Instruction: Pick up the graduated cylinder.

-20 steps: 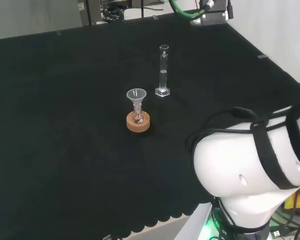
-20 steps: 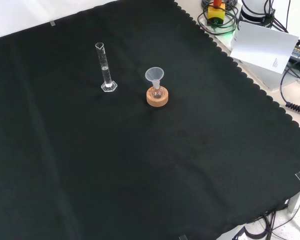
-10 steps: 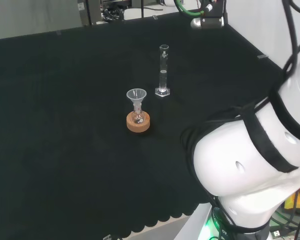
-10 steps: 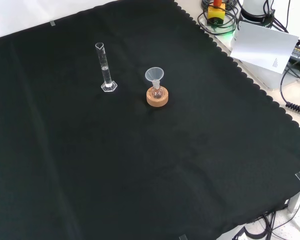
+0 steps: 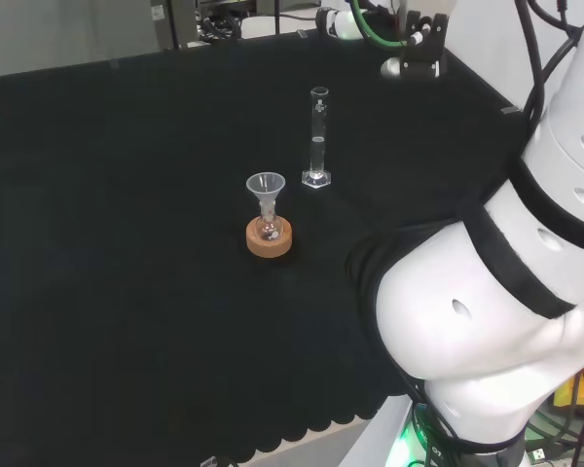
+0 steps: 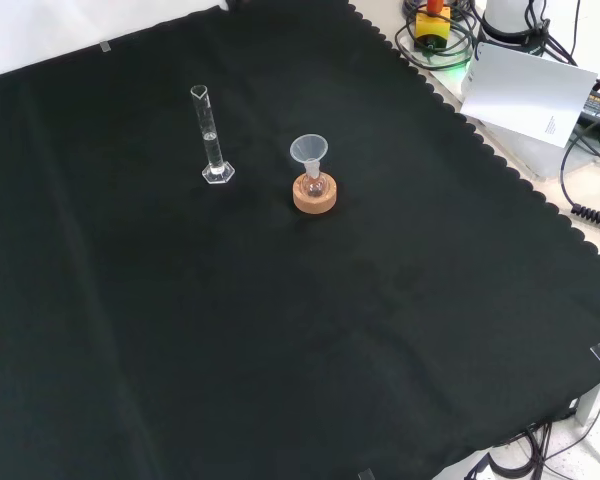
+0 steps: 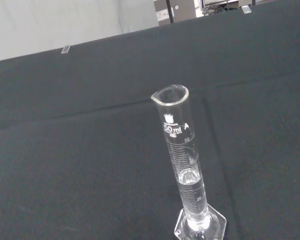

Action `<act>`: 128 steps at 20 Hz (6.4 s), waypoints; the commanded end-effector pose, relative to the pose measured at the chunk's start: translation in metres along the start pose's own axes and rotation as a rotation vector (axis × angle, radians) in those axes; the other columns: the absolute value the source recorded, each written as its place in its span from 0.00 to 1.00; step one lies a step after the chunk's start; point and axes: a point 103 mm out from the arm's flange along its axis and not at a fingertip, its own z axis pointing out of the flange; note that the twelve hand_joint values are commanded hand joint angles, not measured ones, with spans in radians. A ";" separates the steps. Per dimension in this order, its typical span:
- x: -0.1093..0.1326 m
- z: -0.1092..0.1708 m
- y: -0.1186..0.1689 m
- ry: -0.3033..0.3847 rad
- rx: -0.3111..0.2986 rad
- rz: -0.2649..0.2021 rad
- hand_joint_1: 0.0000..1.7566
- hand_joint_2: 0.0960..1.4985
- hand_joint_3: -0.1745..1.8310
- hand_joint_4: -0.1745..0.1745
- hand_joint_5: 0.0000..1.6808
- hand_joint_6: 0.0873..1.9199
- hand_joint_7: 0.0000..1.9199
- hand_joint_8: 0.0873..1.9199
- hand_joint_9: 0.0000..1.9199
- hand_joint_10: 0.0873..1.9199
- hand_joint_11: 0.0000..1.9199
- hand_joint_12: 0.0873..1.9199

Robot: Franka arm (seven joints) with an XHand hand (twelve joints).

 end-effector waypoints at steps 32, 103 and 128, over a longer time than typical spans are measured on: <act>-0.051 0.124 0.020 0.314 -0.004 -0.115 0.40 0.55 0.24 0.47 0.25 0.00 0.18 0.29 0.27 0.28 0.12 0.70; -0.048 0.238 0.056 0.723 -0.097 -0.355 0.58 0.41 0.38 0.49 0.36 0.04 0.27 0.27 0.41 0.18 0.29 0.60; -0.039 0.246 0.060 0.772 -0.110 -0.334 0.59 0.42 0.40 0.51 0.40 0.25 0.34 0.29 0.51 0.16 0.41 0.55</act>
